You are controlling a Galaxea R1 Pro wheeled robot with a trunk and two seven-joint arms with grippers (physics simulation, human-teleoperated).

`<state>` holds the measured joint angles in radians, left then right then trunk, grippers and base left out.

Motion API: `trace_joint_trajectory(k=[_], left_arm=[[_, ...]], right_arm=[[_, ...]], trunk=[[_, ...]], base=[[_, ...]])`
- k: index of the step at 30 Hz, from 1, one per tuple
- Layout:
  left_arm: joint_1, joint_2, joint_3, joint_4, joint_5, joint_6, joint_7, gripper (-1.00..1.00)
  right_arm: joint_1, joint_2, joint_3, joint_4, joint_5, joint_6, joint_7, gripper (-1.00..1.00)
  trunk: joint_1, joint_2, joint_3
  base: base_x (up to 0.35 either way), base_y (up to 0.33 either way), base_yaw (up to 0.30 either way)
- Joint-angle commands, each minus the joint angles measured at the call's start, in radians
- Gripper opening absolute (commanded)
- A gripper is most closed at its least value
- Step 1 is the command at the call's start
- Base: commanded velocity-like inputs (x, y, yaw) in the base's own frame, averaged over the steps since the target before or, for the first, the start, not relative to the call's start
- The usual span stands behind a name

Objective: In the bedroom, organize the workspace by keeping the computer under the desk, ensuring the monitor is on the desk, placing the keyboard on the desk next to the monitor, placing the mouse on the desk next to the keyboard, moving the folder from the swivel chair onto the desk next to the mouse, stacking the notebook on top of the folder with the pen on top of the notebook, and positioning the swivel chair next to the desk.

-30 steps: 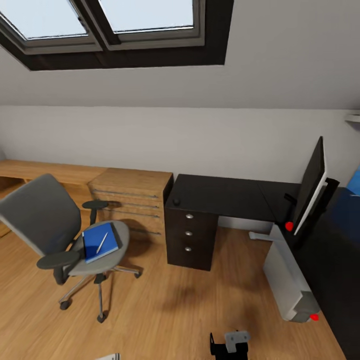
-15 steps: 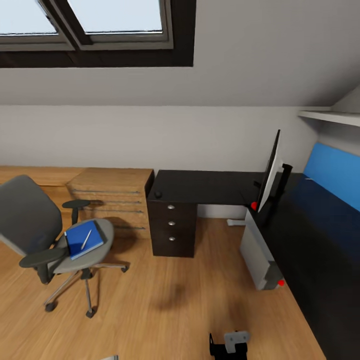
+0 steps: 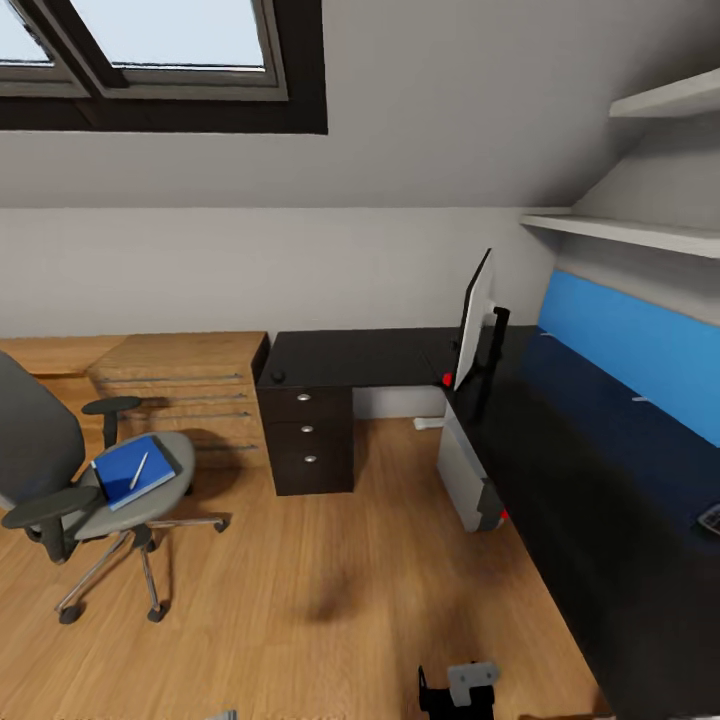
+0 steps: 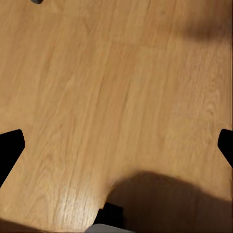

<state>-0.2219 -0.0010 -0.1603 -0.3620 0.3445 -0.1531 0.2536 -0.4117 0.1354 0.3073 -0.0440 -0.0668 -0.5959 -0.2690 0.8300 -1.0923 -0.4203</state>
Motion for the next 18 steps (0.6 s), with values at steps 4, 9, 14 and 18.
trace_joint_trajectory(k=[4, 9, 14, 18], left_arm=[[0.0, 0.0, -0.008, 0.0, 0.008, -0.003, 0.007, 1.0], [0.0, 0.0, -0.008, 0.0, 0.008, -0.003, 0.007, 1.0], [0.0, 0.0, -0.008, 0.0, 0.008, -0.002, 0.007, 1.0], [0.0, 0.0, -0.008, 0.0, 0.008, -0.002, 0.007, 1.0]], right_arm=[[-0.001, 0.0, 0.009, 0.001, -0.006, -0.002, -0.004, 1.0], [-0.001, 0.0, 0.009, 0.001, -0.006, -0.002, -0.004, 1.0], [0.0, 0.0, 0.009, 0.001, -0.005, -0.002, -0.004, 1.0], [-0.001, -0.001, 0.009, 0.001, -0.004, -0.002, -0.003, 1.0]], trunk=[[-0.001, -0.001, -0.002], [-0.001, -0.001, -0.002], [-0.001, -0.001, -0.002], [-0.001, -0.001, -0.002]], base=[[-0.278, -0.209, -0.07], [-0.271, -0.216, -0.014], [-0.27, -0.209, -0.003], [-0.27, -0.207, -0.001]])
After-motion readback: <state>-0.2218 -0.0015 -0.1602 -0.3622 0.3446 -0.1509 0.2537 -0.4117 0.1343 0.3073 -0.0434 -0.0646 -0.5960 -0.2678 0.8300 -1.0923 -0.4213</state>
